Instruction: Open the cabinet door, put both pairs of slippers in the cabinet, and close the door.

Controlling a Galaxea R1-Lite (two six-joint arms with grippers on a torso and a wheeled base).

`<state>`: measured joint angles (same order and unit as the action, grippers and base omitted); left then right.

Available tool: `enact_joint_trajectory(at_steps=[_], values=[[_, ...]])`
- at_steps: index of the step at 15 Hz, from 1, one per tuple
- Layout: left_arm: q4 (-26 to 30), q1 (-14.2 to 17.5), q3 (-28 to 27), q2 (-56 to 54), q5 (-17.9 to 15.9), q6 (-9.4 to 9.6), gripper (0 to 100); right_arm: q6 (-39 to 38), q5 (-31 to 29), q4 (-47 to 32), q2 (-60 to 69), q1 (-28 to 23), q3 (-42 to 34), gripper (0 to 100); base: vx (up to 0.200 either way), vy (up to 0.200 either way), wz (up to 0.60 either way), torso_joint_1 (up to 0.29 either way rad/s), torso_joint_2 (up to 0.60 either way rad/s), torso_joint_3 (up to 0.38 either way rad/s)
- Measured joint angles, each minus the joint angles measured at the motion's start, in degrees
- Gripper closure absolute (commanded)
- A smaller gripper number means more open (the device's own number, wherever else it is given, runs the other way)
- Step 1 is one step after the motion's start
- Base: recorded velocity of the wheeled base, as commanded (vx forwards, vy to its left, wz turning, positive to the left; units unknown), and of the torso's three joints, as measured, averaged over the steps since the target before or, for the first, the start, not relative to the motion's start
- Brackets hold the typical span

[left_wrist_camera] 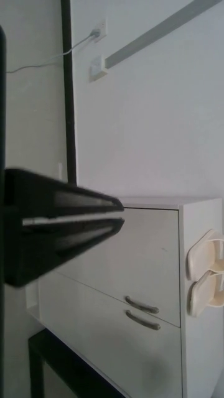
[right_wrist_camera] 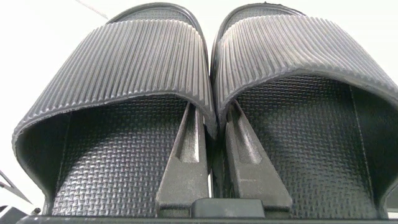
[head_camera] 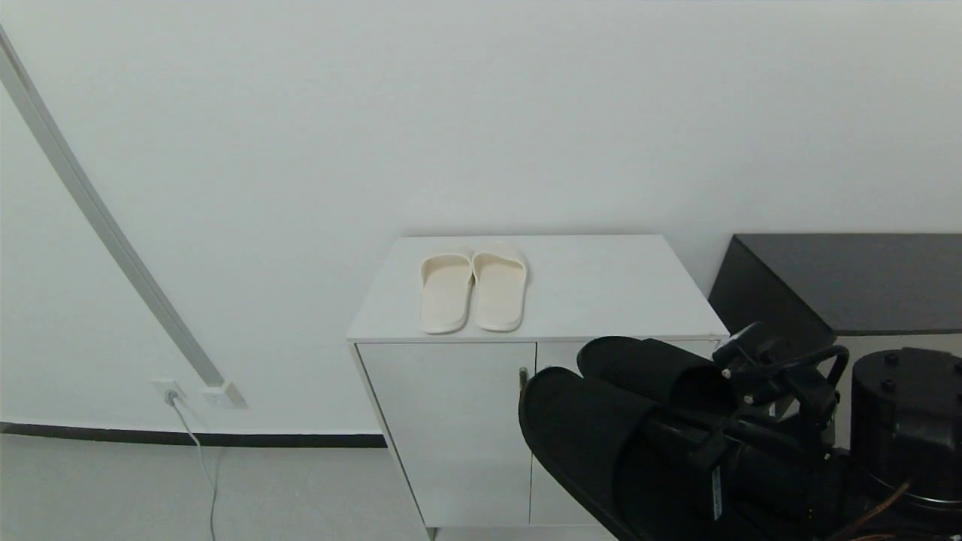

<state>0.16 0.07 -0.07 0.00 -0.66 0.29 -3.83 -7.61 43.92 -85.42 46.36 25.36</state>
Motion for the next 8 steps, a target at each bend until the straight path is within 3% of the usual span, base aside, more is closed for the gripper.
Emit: enact_joint_trajectory(at_steps=[8], values=[[0.02,0.00,-0.02,0.00,0.01,0.04,0,0.00,-0.02,-0.05,-0.16,0.09,-0.09,100,0.000,0.000,0.00,-0.170,0.39,0.221]])
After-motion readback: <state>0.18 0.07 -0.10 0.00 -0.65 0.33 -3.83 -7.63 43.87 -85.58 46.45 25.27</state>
